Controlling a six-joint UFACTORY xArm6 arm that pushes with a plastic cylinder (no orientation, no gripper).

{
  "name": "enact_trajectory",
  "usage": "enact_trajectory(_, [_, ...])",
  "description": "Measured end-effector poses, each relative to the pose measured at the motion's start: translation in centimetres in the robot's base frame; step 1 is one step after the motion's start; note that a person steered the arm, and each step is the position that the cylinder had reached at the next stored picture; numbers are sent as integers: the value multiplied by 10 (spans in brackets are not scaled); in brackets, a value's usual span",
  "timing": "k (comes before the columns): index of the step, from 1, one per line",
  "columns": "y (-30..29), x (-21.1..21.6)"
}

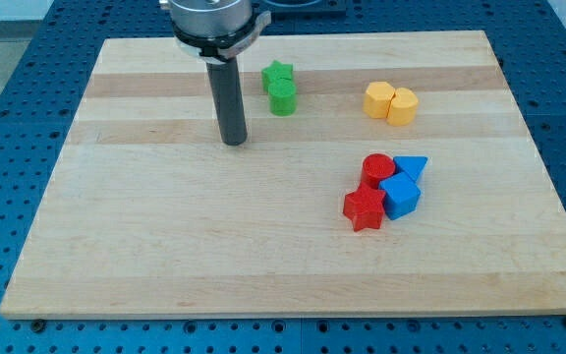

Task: Move the yellow hexagon left to the yellow heart

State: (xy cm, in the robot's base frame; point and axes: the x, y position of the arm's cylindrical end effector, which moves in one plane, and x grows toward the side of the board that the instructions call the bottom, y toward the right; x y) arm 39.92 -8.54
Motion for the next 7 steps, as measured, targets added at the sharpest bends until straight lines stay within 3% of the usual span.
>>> enact_trajectory(1, [22, -7])
enact_trajectory(3, [174, -14])
enact_trajectory(4, [194, -14])
enact_trajectory(5, [249, -14])
enact_trajectory(7, [254, -14])
